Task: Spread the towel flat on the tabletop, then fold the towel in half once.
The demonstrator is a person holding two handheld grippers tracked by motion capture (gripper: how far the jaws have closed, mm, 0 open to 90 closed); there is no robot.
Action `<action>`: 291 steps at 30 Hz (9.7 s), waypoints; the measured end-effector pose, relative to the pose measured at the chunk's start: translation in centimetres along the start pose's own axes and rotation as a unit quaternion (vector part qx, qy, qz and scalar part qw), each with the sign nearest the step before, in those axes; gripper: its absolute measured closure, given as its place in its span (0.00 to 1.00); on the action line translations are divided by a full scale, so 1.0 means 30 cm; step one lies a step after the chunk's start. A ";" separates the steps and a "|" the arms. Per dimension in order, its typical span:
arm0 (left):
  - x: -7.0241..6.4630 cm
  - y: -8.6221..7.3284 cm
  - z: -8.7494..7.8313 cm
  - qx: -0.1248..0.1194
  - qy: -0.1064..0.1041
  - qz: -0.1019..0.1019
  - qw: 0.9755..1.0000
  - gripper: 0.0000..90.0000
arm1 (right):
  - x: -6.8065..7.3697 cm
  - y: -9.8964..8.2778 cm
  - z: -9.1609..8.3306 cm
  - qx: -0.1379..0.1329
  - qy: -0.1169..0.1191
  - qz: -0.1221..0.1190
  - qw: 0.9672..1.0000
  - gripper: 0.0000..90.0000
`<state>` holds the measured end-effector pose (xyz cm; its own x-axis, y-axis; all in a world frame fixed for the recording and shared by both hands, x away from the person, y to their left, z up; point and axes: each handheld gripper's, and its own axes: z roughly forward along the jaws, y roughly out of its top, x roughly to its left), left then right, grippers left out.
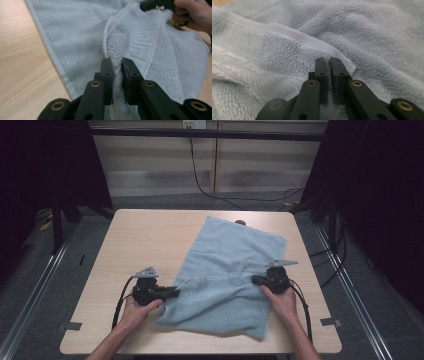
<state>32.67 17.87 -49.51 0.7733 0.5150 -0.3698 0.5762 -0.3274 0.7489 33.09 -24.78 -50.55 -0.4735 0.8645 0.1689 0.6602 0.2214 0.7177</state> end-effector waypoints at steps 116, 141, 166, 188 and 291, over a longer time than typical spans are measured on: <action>-0.048 -0.099 -0.061 0.062 0.011 0.057 0.996 0.67 | 0.245 -0.156 -0.206 0.001 0.104 -0.061 0.993 0.88; -0.113 -0.196 -0.149 0.063 -0.014 0.043 0.997 0.67 | 0.234 -0.205 -0.221 0.013 0.108 -0.046 0.993 0.98; 0.055 0.014 -0.063 0.015 0.037 0.023 0.999 0.57 | 0.207 -0.095 -0.185 -0.009 0.102 -0.062 0.993 0.58; -0.067 -0.145 -0.103 0.063 0.018 0.071 0.995 0.88 | 0.254 -0.143 -0.116 0.034 0.076 -0.125 0.989 0.93; 0.127 0.015 -0.009 0.038 0.109 0.042 0.992 0.48 | 0.057 -0.041 -0.041 0.018 -0.010 -0.070 0.997 0.68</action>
<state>35.83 19.90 -50.44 0.7487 0.6400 -0.1727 0.5359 -0.4311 0.7259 30.74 -24.14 -50.32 -0.5511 0.8326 0.0556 0.6090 0.3558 0.7089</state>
